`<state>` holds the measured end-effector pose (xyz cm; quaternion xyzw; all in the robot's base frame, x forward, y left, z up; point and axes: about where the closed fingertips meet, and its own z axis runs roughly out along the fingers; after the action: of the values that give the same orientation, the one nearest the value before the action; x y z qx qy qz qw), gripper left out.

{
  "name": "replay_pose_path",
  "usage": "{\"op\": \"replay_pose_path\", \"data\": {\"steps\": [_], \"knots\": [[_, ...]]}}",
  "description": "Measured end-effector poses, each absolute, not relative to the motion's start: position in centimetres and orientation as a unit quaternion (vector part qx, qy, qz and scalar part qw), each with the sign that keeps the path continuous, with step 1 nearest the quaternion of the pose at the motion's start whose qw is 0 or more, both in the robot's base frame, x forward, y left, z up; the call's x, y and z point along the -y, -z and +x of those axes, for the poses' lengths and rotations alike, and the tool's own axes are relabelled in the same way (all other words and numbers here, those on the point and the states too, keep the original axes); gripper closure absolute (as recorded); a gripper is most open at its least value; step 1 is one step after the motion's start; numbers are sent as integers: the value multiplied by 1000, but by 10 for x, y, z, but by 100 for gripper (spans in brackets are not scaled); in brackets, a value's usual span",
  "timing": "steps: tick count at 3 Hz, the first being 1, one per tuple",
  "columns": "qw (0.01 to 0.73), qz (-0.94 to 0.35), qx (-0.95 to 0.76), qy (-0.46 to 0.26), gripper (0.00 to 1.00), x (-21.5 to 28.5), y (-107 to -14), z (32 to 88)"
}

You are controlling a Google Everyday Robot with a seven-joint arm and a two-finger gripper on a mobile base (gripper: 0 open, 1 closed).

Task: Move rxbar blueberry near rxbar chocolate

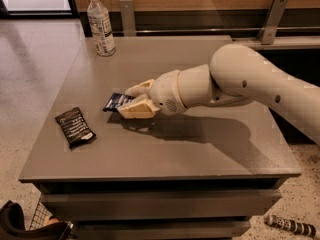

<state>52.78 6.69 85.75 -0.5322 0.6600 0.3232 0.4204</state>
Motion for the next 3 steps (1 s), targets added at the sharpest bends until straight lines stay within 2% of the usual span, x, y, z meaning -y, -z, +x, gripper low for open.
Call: {"op": "replay_pose_path", "data": {"steps": [1,3], "knots": [[415,-532,-664,-322,100,-83,-843,516],[413,-535,-663,-323,53,-87,-842,513]]}}
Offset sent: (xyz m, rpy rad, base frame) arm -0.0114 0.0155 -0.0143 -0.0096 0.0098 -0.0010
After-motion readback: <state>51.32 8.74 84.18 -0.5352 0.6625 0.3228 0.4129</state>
